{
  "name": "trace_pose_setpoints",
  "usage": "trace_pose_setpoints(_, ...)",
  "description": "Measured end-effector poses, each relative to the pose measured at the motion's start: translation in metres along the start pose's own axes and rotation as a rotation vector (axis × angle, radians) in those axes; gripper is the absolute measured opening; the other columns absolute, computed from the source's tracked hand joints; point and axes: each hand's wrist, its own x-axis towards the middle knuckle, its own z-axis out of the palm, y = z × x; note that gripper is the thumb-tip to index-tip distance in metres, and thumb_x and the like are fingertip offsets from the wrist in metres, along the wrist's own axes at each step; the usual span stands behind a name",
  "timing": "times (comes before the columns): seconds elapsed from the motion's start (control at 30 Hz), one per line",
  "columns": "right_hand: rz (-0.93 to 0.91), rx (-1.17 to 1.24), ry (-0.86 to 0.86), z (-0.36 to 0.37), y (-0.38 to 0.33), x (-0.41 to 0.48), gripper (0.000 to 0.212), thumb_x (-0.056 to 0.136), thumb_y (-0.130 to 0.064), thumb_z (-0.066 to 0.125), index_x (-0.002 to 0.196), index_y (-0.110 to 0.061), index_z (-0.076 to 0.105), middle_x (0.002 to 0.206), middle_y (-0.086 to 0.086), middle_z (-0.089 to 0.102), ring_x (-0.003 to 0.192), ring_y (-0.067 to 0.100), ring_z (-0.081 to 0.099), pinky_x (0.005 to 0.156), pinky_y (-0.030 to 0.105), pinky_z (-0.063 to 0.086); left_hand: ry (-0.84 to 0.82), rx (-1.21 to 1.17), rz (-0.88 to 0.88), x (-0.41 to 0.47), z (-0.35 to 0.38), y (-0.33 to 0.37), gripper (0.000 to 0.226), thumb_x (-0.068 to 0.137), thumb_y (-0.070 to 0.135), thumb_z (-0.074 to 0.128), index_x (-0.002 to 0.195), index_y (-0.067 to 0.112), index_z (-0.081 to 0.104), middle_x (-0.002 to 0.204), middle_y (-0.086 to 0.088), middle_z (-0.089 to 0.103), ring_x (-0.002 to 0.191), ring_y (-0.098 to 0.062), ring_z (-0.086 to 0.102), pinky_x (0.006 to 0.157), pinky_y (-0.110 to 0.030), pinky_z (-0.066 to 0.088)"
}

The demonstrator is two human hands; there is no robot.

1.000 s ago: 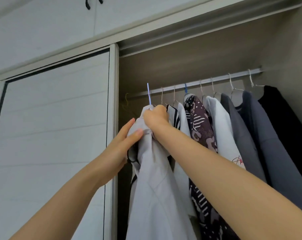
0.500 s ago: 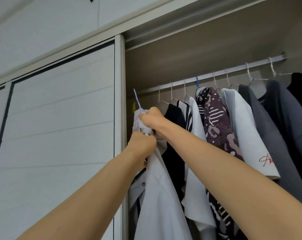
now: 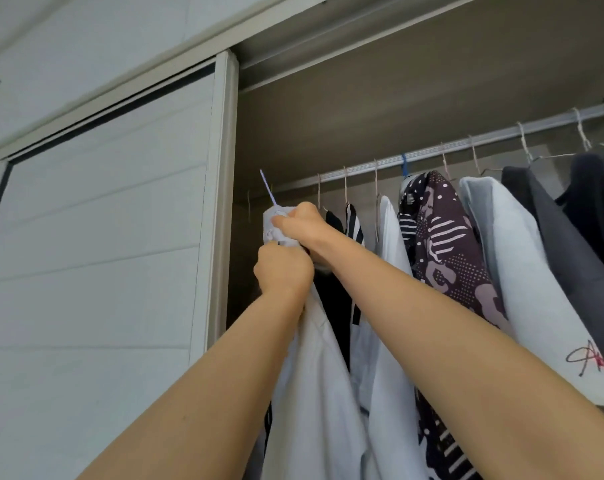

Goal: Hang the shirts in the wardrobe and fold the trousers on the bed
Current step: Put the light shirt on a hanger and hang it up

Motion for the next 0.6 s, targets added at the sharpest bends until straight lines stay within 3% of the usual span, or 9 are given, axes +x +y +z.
trace_pose_setpoints(0.1, -0.099, -0.179, -0.051, -0.011, 0.006, 0.016, 0.025, 0.099, -0.032, 0.05, 0.099, -0.008, 0.057, 0.093, 0.009, 0.06, 0.09, 0.024, 0.061, 0.086, 0.04, 0.052, 0.054, 0.008, 0.096, 0.01, 0.008, -0.007, 0.028, 0.102, 0.01, 0.045, 0.125, 0.002, 0.057, 0.085, -0.006, 0.051, 0.063, -0.011, 0.043, 0.049, -0.021, 0.03)
trace_pose_setpoints(0.17, -0.248, -0.381, 0.043, -0.021, 0.01, 0.025, 0.029, 0.102, -0.032, 0.04, 0.089, -0.011, 0.056, 0.086, 0.009, 0.057, 0.087, 0.028, 0.056, 0.082, 0.039, 0.043, 0.068, 0.018, 0.112, 0.017, 0.01, -0.011, 0.024, 0.099, 0.006, 0.045, 0.118, 0.0, 0.059, 0.088, -0.009, 0.057, 0.065, -0.012, 0.045, 0.05, -0.023, 0.031)
trace_pose_setpoints(0.23, -0.391, -0.67, 0.214, -0.033, 0.02, 0.033, 0.025, 0.1, -0.02, 0.036, 0.099, -0.009, 0.059, 0.103, 0.016, 0.06, 0.103, 0.036, 0.053, 0.088, 0.042, 0.038, 0.074, 0.021, 0.153, 0.022, 0.014, -0.013, 0.025, 0.098, 0.003, 0.044, 0.117, -0.002, 0.06, 0.106, -0.017, 0.062, 0.076, -0.018, 0.051, 0.056, -0.027, 0.037)
trace_pose_setpoints(0.3, -0.412, -0.915, 0.295, -0.046, 0.034, 0.039, 0.027, 0.095, -0.016, 0.043, 0.117, -0.009, 0.056, 0.125, 0.016, 0.054, 0.119, 0.038, 0.042, 0.095, 0.044, 0.036, 0.089, 0.034, 0.19, 0.022, 0.019, -0.012, 0.027, 0.098, 0.003, 0.044, 0.12, -0.001, 0.06, 0.114, -0.02, 0.062, 0.092, -0.025, 0.057, 0.069, -0.031, 0.041)
trace_pose_setpoints(0.4, -0.333, -1.26, 0.179, -0.062, 0.052, 0.046, 0.045, 0.089, -0.022, 0.056, 0.132, -0.018, 0.049, 0.14, 0.013, 0.04, 0.134, 0.037, 0.027, 0.11, 0.049, 0.023, 0.105, 0.049, 0.185, 0.029, 0.026, -0.004, 0.026, 0.098, 0.004, 0.047, 0.12, -0.001, 0.06, 0.116, -0.02, 0.06, 0.105, -0.031, 0.059, 0.076, -0.033, 0.043)
trace_pose_setpoints(0.5, -0.283, -1.413, 0.12, -0.07, 0.064, 0.047, 0.051, 0.094, -0.027, 0.049, 0.144, -0.022, 0.04, 0.154, 0.014, 0.026, 0.146, 0.041, 0.007, 0.116, 0.058, 0.005, 0.127, 0.053, 0.169, 0.043, 0.031, -0.001, 0.027, 0.097, 0.004, 0.047, 0.119, -0.002, 0.061, 0.118, -0.02, 0.061, 0.108, -0.032, 0.058, 0.082, -0.037, 0.046)
trace_pose_setpoints(0.6, -0.312, -1.505, 0.135, -0.077, 0.077, 0.043, 0.05, 0.095, -0.025, 0.044, 0.144, -0.02, 0.04, 0.157, 0.014, 0.022, 0.146, 0.044, 0.003, 0.114, 0.063, -0.002, 0.151, 0.069, 0.164, 0.057, 0.036, -0.004, 0.03, 0.098, 0.008, 0.045, 0.122, -0.003, 0.06, 0.121, -0.022, 0.06, 0.112, -0.036, 0.057, 0.09, -0.041, 0.047)
